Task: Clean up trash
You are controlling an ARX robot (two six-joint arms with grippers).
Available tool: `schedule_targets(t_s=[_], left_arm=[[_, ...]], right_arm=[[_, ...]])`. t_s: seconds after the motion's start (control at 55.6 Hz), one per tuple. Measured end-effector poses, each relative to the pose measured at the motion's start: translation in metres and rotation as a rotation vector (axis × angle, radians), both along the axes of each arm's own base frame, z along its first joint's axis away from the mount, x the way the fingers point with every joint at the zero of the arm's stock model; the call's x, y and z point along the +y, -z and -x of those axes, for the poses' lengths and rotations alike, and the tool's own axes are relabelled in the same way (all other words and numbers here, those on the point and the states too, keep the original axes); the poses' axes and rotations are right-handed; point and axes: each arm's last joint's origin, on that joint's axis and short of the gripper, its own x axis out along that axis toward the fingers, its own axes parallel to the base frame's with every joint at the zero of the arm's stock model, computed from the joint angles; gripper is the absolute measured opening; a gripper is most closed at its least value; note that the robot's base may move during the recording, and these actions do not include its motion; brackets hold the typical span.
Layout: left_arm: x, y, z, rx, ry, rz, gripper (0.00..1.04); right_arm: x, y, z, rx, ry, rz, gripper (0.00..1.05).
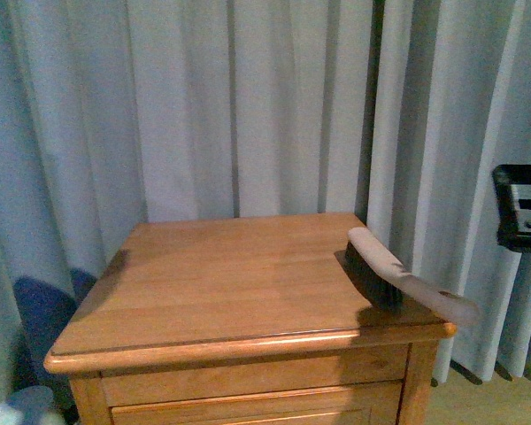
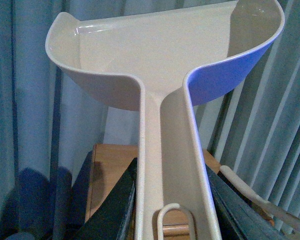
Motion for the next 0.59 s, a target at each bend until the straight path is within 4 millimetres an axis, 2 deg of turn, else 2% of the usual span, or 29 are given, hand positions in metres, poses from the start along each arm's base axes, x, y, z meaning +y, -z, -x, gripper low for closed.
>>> schedule_targets(t_s=[0.144, 0.234, 0.432, 0.594], left_arm=[[0.000, 0.000, 0.000, 0.000, 0.000, 0.000, 0.28], [0.000, 0.000, 0.000, 0.000, 0.000, 0.000, 0.28], [0.000, 0.000, 0.000, 0.000, 0.000, 0.000, 0.28], [0.000, 0.000, 0.000, 0.000, 0.000, 0.000, 0.28]], right_arm=[[0.018, 0.006, -0.030, 0.061, -0.018, -0.030, 0.97], [0.035, 0.019, -0.043, 0.098, -0.033, -0.051, 0.97], [0.057, 0.044, -0.054, 0.151, -0.053, -0.064, 0.97], [0.063, 0.053, -0.061, 0.160, -0.040, -0.065, 0.97]])
